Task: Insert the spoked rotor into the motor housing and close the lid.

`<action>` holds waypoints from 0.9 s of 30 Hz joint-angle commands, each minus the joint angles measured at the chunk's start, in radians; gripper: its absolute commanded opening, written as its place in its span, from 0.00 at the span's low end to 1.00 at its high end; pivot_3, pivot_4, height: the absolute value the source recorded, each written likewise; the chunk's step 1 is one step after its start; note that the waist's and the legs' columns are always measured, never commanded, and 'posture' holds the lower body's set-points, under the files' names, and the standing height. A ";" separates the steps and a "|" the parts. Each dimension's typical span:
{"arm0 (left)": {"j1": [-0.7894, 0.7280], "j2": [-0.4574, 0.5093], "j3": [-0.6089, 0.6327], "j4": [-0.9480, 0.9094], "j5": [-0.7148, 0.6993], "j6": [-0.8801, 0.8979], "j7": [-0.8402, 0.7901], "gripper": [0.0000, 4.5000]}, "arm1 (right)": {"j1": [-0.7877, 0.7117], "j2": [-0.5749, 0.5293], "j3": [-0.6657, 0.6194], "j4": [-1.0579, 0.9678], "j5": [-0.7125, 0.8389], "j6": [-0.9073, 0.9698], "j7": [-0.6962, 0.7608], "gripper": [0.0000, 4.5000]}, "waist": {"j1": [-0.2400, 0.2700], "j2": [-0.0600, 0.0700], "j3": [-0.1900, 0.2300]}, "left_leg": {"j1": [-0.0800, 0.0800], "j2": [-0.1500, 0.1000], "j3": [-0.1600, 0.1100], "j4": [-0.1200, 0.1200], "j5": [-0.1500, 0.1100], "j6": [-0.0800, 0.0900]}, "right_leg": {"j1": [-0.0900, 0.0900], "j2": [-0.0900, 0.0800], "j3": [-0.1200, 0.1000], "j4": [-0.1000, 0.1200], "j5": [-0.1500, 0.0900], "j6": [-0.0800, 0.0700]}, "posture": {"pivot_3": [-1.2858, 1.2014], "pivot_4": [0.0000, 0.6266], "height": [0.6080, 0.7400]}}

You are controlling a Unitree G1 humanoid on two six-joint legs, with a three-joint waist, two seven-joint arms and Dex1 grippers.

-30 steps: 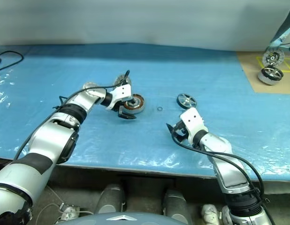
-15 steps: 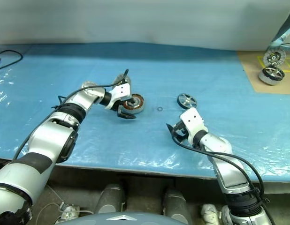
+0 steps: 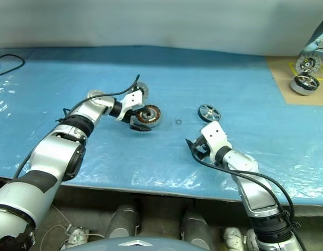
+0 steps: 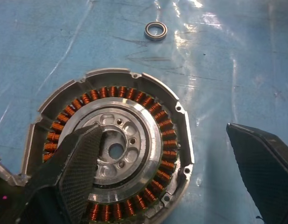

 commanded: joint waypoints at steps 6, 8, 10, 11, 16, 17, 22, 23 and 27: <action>-0.011 0.003 -0.045 -0.008 0.041 -0.038 -0.043 1.00 | -0.008 -0.006 -0.032 -0.045 -0.001 -0.008 -0.005 0.96 | 0.000 0.000 0.000 | 0.001 0.000 0.000 0.000 0.000 0.000 | 0.001 0.000 0.000 0.000 0.000 0.000 | 0.52 0.24 1.00; -0.008 0.006 -0.065 -0.009 0.055 -0.050 -0.056 1.00 | -0.007 -0.005 -0.031 -0.045 -0.002 -0.007 -0.007 0.96 | 0.000 0.000 0.000 | 0.001 0.000 0.000 0.000 0.000 0.000 | 0.001 0.000 0.000 0.000 0.000 0.001 | 0.52 0.24 1.00; -0.004 0.010 -0.083 -0.006 0.076 -0.058 -0.047 1.00 | -0.005 -0.004 -0.031 -0.045 -0.002 -0.008 -0.009 0.96 | 0.000 0.000 0.000 | 0.001 0.000 0.000 0.000 0.000 0.000 | 0.001 0.000 0.000 0.000 0.000 0.001 | 0.52 0.24 1.00; -0.002 0.011 -0.090 -0.005 0.084 -0.063 -0.043 1.00 | -0.004 -0.004 -0.031 -0.045 -0.003 -0.008 -0.010 0.96 | 0.000 0.000 0.000 | 0.001 0.000 0.000 0.000 0.000 0.000 | 0.001 0.000 0.000 0.000 0.000 0.001 | 0.52 0.24 1.00; 0.000 0.011 -0.109 -0.003 0.105 -0.080 -0.018 0.91 | -0.001 0.001 -0.030 -0.046 -0.003 -0.007 -0.018 0.96 | 0.000 0.000 0.000 | 0.002 0.000 0.000 0.000 0.000 0.000 | 0.002 0.000 0.000 0.000 0.000 0.001 | 0.52 0.24 1.00; 0.000 0.010 -0.110 -0.002 0.105 -0.082 -0.011 0.86 | 0.000 0.001 -0.030 -0.047 -0.003 -0.007 -0.020 0.96 | 0.000 0.000 0.000 | 0.003 0.000 0.000 0.000 0.000 0.000 | 0.003 0.000 0.000 0.000 0.000 0.001 | 0.52 0.24 1.00; 0.000 0.022 -0.147 0.004 0.147 -0.130 -0.003 0.49 | -0.003 0.003 -0.026 -0.042 -0.002 -0.009 -0.025 0.96 | 0.000 0.000 0.000 | 0.006 0.000 0.000 -0.001 0.000 0.000 | 0.007 0.000 0.000 -0.001 0.000 0.001 | 0.52 0.24 1.00; 0.001 0.024 -0.151 0.004 0.148 -0.138 -0.012 0.49 | -0.004 0.003 -0.026 -0.040 -0.002 -0.010 -0.027 0.96 | 0.001 0.000 0.000 | 0.009 0.000 0.000 -0.001 0.000 0.000 | 0.009 0.000 0.000 -0.001 0.000 0.001 | 0.52 0.24 1.00; 0.004 0.030 -0.154 0.003 0.143 -0.158 -0.030 0.44 | -0.006 0.005 -0.026 -0.039 -0.001 -0.010 -0.030 0.96 | -0.001 0.000 0.000 | 0.012 0.000 0.000 -0.002 0.000 0.000 | 0.011 -0.001 0.001 -0.001 0.000 0.001 | 0.52 0.24 1.00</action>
